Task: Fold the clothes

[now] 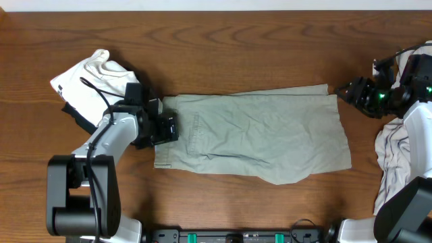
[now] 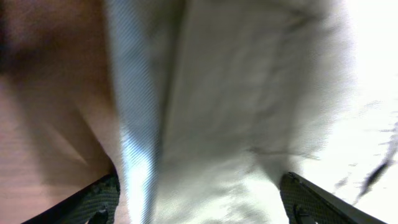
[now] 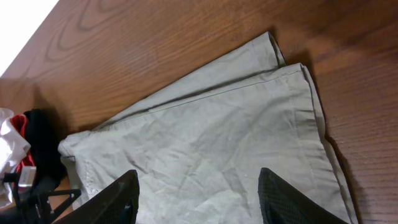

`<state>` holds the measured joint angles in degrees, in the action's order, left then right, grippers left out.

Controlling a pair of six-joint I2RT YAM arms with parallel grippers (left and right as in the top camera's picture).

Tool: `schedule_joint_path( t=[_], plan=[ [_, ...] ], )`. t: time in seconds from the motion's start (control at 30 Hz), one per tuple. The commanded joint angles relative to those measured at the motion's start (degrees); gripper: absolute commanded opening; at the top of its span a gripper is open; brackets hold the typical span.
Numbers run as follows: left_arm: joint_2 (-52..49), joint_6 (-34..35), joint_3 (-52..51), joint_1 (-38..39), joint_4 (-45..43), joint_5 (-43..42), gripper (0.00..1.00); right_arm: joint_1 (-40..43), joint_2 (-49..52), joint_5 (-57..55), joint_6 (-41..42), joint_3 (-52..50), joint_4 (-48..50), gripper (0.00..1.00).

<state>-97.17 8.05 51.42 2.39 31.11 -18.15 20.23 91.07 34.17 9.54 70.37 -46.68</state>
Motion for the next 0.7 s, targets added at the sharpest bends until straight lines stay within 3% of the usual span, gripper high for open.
schedule_joint_path(
  t=[0.0,0.23,0.37,0.5,0.67],
  plan=[
    [-4.8,-1.0,-1.7,0.5,-0.4,-7.0,0.78,-0.5,-0.6,1.0,-1.1,0.7,-0.1,0.59],
    [-5.1,-1.0,-1.6,1.0,-0.4,-7.0,0.47,-0.5,-0.6,1.0,-1.0,0.7,-0.1,0.59],
    [-5.0,-1.0,-1.6,0.9,-0.4,-8.5,0.09,-0.5,-0.6,1.0,-1.0,0.7,0.0,0.59],
    [-3.8,-1.0,0.3,0.9,2.3,-8.6,0.06,-0.5,-0.6,1.0,-1.0,0.7,0.0,0.59],
    [1.5,-1.0,7.5,0.9,11.8,-7.2,0.06,-0.5,-0.6,1.0,-1.0,0.7,0.0,0.58]
  ],
)
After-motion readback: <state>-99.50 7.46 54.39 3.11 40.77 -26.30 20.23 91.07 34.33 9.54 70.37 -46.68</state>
